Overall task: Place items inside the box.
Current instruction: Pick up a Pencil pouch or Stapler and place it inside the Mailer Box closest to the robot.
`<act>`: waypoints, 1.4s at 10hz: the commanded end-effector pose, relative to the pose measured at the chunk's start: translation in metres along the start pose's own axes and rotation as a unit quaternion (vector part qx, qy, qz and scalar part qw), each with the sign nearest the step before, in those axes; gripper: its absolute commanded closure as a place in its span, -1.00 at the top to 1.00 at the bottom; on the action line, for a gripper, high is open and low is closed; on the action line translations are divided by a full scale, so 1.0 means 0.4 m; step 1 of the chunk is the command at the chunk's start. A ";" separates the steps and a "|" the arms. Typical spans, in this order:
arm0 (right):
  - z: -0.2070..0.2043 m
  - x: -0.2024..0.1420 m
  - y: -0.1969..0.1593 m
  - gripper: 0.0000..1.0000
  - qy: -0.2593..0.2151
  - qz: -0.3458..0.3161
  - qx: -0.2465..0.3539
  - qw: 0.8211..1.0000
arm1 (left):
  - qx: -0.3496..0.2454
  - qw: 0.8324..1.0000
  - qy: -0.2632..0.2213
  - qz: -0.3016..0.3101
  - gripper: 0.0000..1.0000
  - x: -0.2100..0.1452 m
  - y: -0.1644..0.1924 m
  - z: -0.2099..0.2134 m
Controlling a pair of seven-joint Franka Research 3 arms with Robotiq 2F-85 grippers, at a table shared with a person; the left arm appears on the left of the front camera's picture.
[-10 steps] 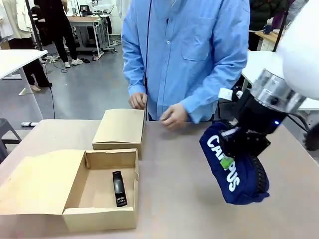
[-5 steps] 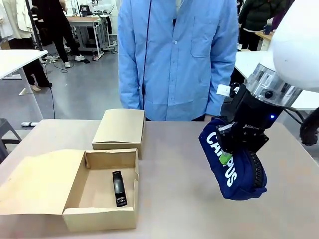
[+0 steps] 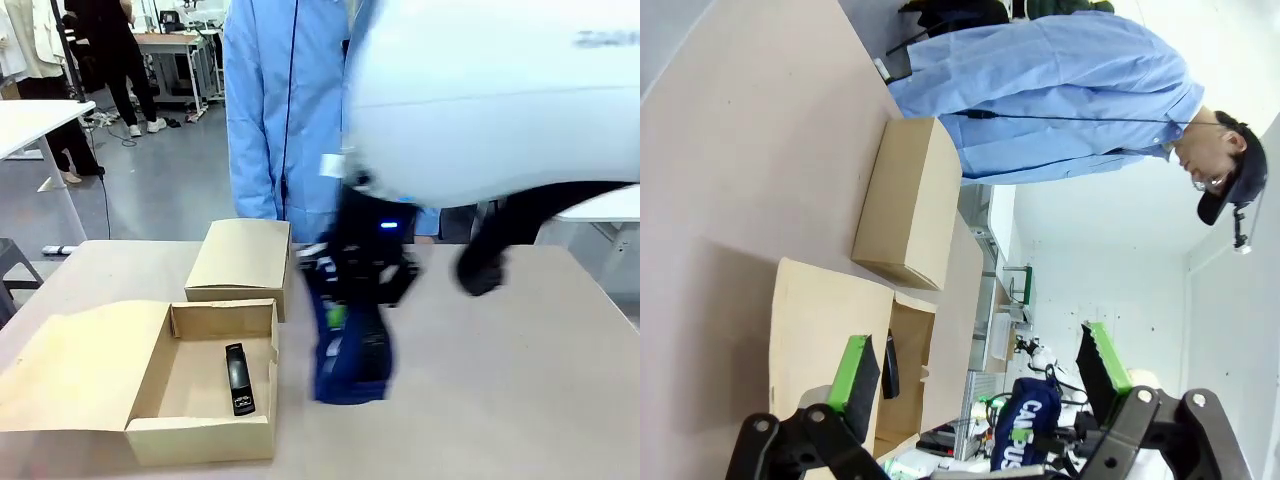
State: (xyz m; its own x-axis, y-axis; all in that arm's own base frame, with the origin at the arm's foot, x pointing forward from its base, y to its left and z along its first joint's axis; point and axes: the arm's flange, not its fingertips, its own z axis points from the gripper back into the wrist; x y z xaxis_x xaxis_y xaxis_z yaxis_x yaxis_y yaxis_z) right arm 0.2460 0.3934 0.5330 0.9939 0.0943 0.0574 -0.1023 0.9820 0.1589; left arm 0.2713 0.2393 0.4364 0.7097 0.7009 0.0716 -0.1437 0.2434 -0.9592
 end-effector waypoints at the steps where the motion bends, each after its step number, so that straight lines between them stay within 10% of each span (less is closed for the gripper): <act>1: -0.033 0.072 0.126 -0.88 -0.005 -0.020 -0.044 0.999 | -0.011 1.000 -0.003 -0.010 1.00 -0.003 0.000 0.001; 5: -0.175 0.123 0.316 -0.88 0.005 -0.025 -0.060 0.998 | -0.011 1.000 -0.003 -0.010 1.00 -0.003 0.000 0.001; 14: -0.347 0.209 0.336 -0.88 0.032 -0.014 -0.061 0.998 | -0.011 1.000 -0.003 -0.010 1.00 -0.003 0.000 0.001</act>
State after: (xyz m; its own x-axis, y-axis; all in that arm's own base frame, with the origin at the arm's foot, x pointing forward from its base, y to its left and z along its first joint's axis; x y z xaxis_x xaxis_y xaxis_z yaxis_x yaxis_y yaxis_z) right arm 0.3206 0.5555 0.4238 0.9974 0.0714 -0.0060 -0.0711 0.9967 0.0380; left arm 0.2712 0.2394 0.4365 0.7094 0.7011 0.0718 -0.1435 0.2435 -0.9592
